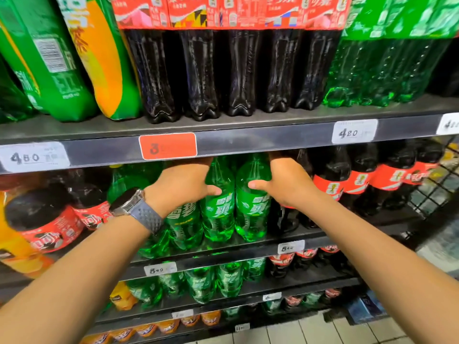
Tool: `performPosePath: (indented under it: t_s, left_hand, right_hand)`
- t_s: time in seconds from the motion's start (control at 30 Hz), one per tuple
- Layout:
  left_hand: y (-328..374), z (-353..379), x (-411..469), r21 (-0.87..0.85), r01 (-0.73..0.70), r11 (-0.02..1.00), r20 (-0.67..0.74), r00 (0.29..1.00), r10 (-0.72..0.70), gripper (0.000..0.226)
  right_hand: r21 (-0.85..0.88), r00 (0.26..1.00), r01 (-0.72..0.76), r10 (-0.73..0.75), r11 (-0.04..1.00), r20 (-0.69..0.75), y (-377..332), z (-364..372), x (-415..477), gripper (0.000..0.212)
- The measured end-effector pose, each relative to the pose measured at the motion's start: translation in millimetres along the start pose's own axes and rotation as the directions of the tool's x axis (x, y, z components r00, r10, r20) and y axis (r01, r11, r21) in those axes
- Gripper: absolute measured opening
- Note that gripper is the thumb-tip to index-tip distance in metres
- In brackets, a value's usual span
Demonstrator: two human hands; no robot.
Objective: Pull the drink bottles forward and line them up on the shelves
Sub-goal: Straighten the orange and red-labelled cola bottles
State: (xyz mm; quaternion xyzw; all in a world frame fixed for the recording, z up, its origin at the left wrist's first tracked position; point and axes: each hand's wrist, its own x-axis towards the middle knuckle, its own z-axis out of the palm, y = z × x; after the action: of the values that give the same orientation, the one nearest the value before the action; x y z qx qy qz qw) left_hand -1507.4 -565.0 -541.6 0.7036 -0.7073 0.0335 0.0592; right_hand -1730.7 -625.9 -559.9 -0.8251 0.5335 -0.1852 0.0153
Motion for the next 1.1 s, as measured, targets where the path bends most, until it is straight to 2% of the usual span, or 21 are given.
performPosePath:
  t_s: [0.07,0.13,0.37,0.47,0.53,0.6,0.63,0.7,0.8,0.87,0.93,1.0,1.1]
  left_hand:
    - [5,5,-1,-0.004,0.008,1.0,-0.073,0.997,-0.009,0.083]
    - [8,9,0,-0.001,0.019,1.0,-0.106,0.994,-0.019,0.067]
    - [6,3,5,0.003,0.078,0.997,0.028,0.997,-0.078,0.071]
    - [12,0,2,0.074,0.087,0.993,0.036,0.995,-0.09,0.06]
    - [22,-3,-5,0.109,0.087,0.99,-0.045,0.996,-0.082,0.064]
    - [42,-2,-9,0.116,0.054,0.992,-0.212,0.977,-0.029,0.079]
    - [55,-1,-10,0.108,-0.004,0.994,-0.302,0.953,0.037,0.076]
    - [91,3,-5,0.089,-0.113,0.99,-0.437,0.889,0.141,0.054]
    - [142,8,12,-0.031,-0.163,0.986,-0.43,0.893,0.134,0.051]
    - [167,13,29,-0.098,-0.113,0.989,-0.377,0.924,0.068,0.065]
    - [184,16,42,-0.097,-0.022,0.995,-0.362,0.932,-0.015,0.074]
    - [196,20,52,-0.06,0.069,0.996,-0.33,0.94,-0.085,0.073]
    - [215,22,60,0.027,0.152,0.988,-0.264,0.954,-0.14,0.071]
  right_hand:
    - [0.016,0.999,0.005,-0.006,1.0,0.046,5,-5,0,0.057]
    - [0.038,0.998,0.016,-0.018,0.999,0.056,7,-7,1,0.057]
    - [0.07,1.0,-0.001,0.0,0.998,0.013,7,-6,-2,0.06]
    - [0.102,0.994,0.103,-0.106,0.989,0.018,17,-12,-9,0.049]
    - [0.115,0.971,0.237,-0.23,0.965,-0.07,32,-15,-18,0.037]
    - [0.105,0.921,0.372,-0.352,0.922,-0.166,55,-18,-31,0.038]
    - [0.095,0.896,0.422,-0.399,0.902,-0.196,67,-19,-38,0.038]
    - [0.056,0.87,0.457,-0.433,0.888,-0.237,98,-21,-48,0.034]
    - [0.08,0.89,0.378,-0.338,0.922,-0.305,146,-32,-48,0.029]
    - [0.108,0.911,0.31,-0.264,0.944,-0.316,174,-44,-41,0.027]
    - [0.115,0.945,0.218,-0.181,0.969,-0.271,195,-53,-29,0.029]
    - [0.157,0.974,0.134,-0.101,0.979,-0.202,205,-58,-17,0.035]
    - [0.197,0.991,0.124,-0.113,0.973,-0.068,205,-62,-2,0.039]
